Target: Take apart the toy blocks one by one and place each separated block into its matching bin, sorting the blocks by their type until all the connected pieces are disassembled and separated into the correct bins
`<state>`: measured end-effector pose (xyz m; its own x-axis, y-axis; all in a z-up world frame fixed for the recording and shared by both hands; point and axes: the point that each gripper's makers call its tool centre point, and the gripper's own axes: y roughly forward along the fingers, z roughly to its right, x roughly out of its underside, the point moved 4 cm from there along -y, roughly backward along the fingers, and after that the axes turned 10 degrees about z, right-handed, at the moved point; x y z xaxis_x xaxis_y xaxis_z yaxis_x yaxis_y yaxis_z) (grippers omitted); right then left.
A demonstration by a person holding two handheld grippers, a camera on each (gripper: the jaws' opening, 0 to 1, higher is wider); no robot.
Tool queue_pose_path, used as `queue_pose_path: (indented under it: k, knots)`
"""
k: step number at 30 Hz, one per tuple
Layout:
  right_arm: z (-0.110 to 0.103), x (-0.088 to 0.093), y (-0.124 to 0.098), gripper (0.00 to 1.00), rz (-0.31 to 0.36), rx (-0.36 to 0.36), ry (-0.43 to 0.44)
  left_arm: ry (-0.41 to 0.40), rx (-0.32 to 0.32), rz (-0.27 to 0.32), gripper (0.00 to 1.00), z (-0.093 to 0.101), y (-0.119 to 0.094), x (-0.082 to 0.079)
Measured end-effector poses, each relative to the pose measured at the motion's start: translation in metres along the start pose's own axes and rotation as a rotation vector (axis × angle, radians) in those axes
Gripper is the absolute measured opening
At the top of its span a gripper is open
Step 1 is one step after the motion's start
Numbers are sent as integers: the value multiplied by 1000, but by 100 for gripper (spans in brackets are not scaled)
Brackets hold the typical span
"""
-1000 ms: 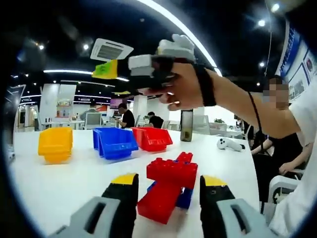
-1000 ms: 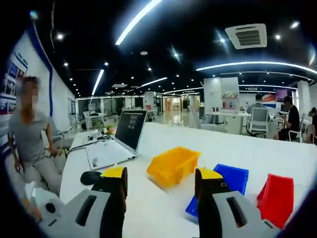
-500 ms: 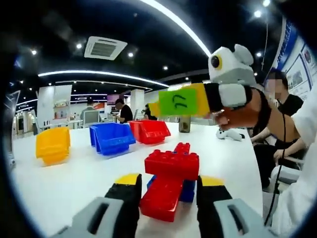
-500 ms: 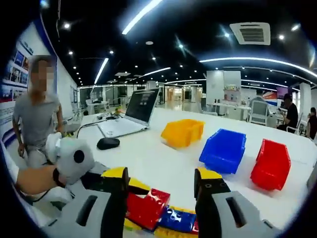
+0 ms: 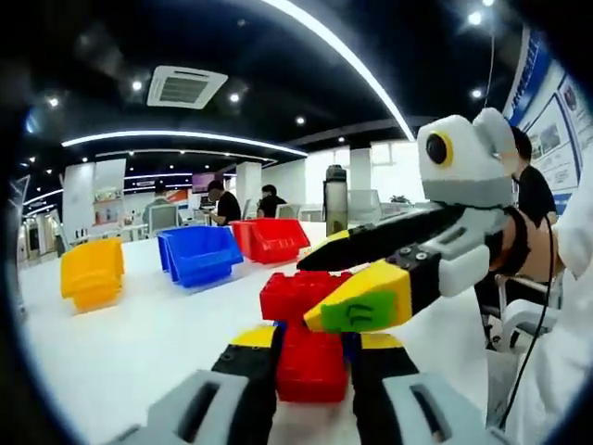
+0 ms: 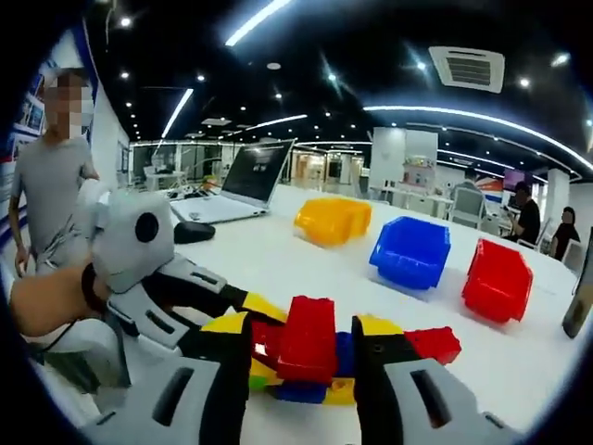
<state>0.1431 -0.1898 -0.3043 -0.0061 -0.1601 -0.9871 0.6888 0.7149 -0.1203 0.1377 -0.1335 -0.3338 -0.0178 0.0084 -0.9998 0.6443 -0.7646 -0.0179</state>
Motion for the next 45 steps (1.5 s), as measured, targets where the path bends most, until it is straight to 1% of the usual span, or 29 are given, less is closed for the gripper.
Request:
queue_pose_path:
  k: [3,5,8,14,17,25,26,29,31,33,34,35,36,39,41,43,45]
  knots:
    - [0,2,-1,38,0,6,5,1,2,0,28,0,0,0]
    - [0,2,-1,34,-1,9,3,2,2,0,28,0,0,0]
    - [2,2,-3,27,-8,29,-25,0,3,0,28,0,-1,0]
    - [4,2,-3,26,-15,45,-27,-3,6,-2,28,1,-2,0]
    - [6,2,-3,25,-16,48,23,-11,8,-5,28,1,-2,0]
    - [7,2,-2,25,-14,48,62,-7,11,-7,28,1,-3,0]
    - [8,3,-2,25,-15,48,82,-4,12,-6,28,1,-3,0]
    - [5,3,-3,25,-18,48,95,-2,16,-6,28,2,-3,0]
    - [6,3,-4,25,-13,50,129,-3,19,-8,28,2,-4,1]
    - [7,3,-4,25,-11,48,220,-4,22,-9,28,2,-4,0]
    - [9,3,-5,25,-15,46,283,-5,18,-9,28,2,-4,0]
    - [13,1,-4,25,-1,42,317,-3,17,-9,28,1,-4,0]
    - [15,1,-5,25,-9,42,301,-4,17,-9,28,1,-4,0]
    - [10,-1,-5,25,-1,43,248,-7,19,-9,28,0,-4,-1]
    - [10,-6,-5,25,9,43,210,-13,21,-9,28,1,-4,-1]
    - [12,-15,-6,25,31,52,167,-17,20,-8,28,0,-4,-1]
    - [12,-18,-7,25,34,53,164,-21,18,-7,28,0,-4,-1]
